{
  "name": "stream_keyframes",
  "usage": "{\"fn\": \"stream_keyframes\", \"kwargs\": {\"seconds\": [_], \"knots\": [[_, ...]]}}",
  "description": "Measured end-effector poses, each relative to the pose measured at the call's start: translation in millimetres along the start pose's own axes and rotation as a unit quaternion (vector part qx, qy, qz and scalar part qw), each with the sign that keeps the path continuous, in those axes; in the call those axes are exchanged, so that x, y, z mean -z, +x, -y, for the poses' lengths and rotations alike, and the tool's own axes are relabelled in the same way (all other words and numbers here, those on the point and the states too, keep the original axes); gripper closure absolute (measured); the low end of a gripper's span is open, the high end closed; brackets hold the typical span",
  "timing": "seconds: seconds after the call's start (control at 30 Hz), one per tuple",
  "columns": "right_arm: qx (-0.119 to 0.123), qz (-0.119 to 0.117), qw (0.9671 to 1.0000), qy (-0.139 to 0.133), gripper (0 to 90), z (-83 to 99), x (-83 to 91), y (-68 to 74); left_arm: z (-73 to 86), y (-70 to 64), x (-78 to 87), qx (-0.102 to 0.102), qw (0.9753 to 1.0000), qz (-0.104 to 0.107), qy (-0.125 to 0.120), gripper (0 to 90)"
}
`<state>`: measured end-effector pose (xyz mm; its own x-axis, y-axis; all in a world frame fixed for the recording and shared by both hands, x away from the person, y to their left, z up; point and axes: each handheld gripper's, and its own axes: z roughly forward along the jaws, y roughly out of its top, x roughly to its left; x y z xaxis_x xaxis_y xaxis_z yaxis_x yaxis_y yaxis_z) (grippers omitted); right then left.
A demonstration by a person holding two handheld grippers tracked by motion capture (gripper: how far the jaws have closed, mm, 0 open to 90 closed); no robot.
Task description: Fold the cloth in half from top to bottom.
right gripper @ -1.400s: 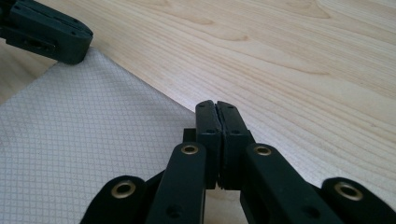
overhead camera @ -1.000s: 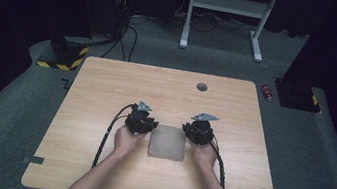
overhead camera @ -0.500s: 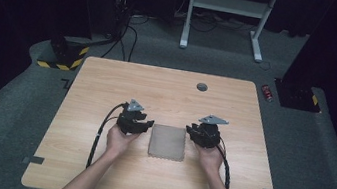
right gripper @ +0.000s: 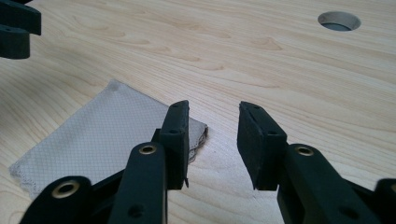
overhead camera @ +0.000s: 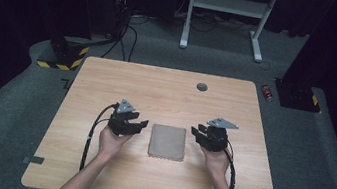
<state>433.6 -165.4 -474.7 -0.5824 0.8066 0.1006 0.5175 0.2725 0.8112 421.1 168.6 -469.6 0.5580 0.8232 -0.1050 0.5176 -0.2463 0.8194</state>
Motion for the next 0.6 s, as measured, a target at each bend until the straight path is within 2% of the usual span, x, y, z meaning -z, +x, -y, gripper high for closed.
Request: {"fn": "stream_keyframes", "kwargs": {"seconds": [0.27, 0.4, 0.6], "knots": [[-0.008, 0.003, 0.9999, -0.007, 60.3, 6.5, 8.9, -4.6, 4.1, 2.0, 10.5, 0.008, 0.9999, -0.002, -0.012, 44.0], [-0.012, 0.002, 0.9999, -0.011, 59.1, 7.6, 16.2, -6.5, 7.0, 1.4, 17.7, 0.001, 1.0, 0.0, -0.001, 41.2], [-0.013, 0.007, 0.9996, -0.023, 57.9, 11.1, 27.1, -7.5, 11.0, 5.7, 31.3, 0.01, 0.9997, 0.002, -0.022, 39.6]]}}
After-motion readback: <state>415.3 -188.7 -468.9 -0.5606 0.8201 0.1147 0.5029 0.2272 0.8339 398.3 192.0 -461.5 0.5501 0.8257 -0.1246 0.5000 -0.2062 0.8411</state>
